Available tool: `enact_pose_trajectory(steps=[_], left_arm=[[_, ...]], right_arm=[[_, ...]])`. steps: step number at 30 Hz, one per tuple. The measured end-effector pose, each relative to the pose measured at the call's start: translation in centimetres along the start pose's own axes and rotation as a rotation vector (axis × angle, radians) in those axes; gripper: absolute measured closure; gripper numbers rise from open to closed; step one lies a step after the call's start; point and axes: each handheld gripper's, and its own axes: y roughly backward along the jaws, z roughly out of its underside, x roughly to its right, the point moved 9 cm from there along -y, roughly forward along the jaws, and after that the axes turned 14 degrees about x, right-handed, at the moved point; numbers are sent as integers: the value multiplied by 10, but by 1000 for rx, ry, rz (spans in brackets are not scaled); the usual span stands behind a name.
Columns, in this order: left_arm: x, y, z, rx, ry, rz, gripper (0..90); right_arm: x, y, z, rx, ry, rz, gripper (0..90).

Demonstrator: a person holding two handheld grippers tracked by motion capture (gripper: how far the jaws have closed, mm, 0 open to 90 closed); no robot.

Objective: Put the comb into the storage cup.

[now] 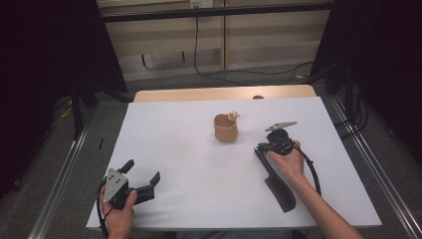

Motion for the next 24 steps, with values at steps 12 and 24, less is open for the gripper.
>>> enact_pose_trajectory(steps=[12,24], left_arm=[[0,0,0,-2,-9,4,31],[1,0,0,-1,-1,10,30]], right_arm=[[11,16,-10,105,-29,9,781],[16,32,-25,212,-65,38,290]])
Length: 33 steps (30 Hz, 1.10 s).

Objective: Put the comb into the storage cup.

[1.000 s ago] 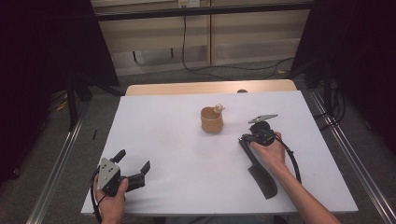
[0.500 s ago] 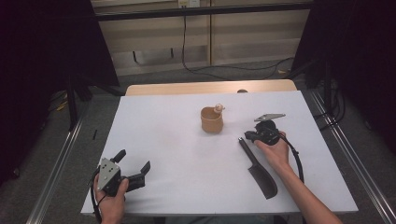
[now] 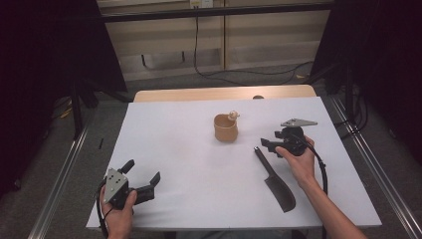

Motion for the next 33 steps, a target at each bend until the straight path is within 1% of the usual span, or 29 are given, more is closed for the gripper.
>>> enact_pose_trajectory(steps=[2,3,6,7,8,9,10,11,12,14,15,17,18,19,20,21,22,23,24,25,27,28,30,31,33], left_arm=[[0,0,0,0,-3,3,30],[0,0,0,0,-3,2,30],[-1,1,0,-1,0,4,30],[-1,1,0,0,1,2,30],[-1,1,0,2,4,-3,31],[-1,1,0,-2,1,0,30],[-1,1,0,-3,1,-1,30],[-1,1,0,-3,-3,-2,30],[-1,0,0,-2,-7,-6,30],[0,1,-1,-2,-5,-4,28],[0,1,-1,3,-5,-3,28],[1,1,-2,5,-6,-3,28],[1,1,-2,4,-7,-2,28],[1,1,-1,2,-4,-1,28],[0,1,-1,-1,-5,-1,27],[0,1,-1,-1,-5,1,28],[1,1,-1,-3,-6,5,28],[1,1,-1,-3,-7,6,28],[1,1,-1,-3,-9,6,28],[1,0,-1,-3,-8,6,27],[1,0,0,-5,-8,5,28],[1,0,0,-5,-7,5,28],[1,0,1,-9,-2,9,28],[2,0,1,-12,-1,12,28],[2,0,1,-11,0,16,28]], right_arm=[[-2,0,-1,2,-4,-11,212],[-2,0,-1,-1,-3,-14,193],[-2,2,-3,13,-3,-9,111],[-1,3,-4,16,-3,0,84],[0,3,-6,30,11,11,61],[2,5,-7,29,26,41,45],[3,6,-7,27,32,49,32],[3,8,-8,30,22,48,31],[2,10,-8,33,7,41,34],[-1,14,-9,39,-33,-7,24],[-3,17,-9,32,-48,-25,27],[-3,22,-9,18,-51,-38,30],[-5,24,-8,13,-47,-49,25],[-6,26,-6,-6,-37,-63,27],[-6,28,-3,-28,-43,-58,42],[-6,29,-1,-35,-58,-63,68],[-8,31,1,-42,-76,-95,79],[-10,32,2,-45,-94,-124,61],[-11,33,3,-49,-99,-134,48],[-11,34,5,-51,-84,-136,54],[-9,35,8,-59,-57,-124,85],[-9,36,9,-61,-59,-121,85],[-9,38,12,-86,-73,-130,54],[-11,39,13,-100,-85,-140,56],[-13,43,13,-112,-119,-159,59]])
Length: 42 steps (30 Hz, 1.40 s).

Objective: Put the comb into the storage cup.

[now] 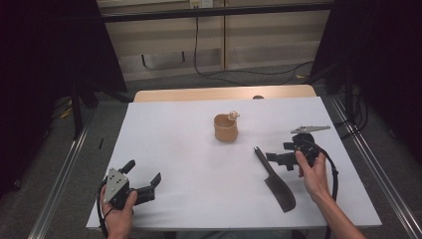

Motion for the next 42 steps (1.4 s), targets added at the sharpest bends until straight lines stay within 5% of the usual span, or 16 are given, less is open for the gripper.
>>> enact_pose_trajectory(steps=[3,9,15,24,32,42], left_arm=[[0,0,0,-2,-1,3,28],[0,0,0,-2,4,0,27],[-1,0,0,-3,-2,-3,28],[0,1,-1,9,2,4,28],[2,0,-2,14,-1,18,28],[2,0,-1,10,9,15,28]], right_arm=[[-5,3,4,-55,-23,-29,61],[-10,4,17,-165,32,-28,71],[-8,-1,20,-243,71,62,91],[-15,-14,27,-376,108,84,212],[-19,-15,28,-435,105,106,372],[-18,-18,38,-467,114,125,460]])
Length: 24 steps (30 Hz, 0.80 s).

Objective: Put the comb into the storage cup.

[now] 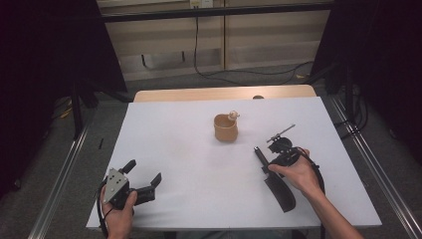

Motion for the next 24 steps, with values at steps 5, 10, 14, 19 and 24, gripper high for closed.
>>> enact_pose_trajectory(steps=[5,10,14,19,24], left_arm=[[0,0,0,-3,-7,1,28],[-1,0,0,-1,-5,0,28],[0,0,0,-1,1,0,28],[-1,0,0,-1,0,-7,28],[0,-1,0,0,0,-4,28]], right_arm=[[-2,0,0,-12,5,0,532],[-8,1,2,-36,8,0,611],[-5,0,2,-38,3,7,667],[-4,0,2,-35,-11,13,675],[-5,0,2,-44,-7,27,682]])
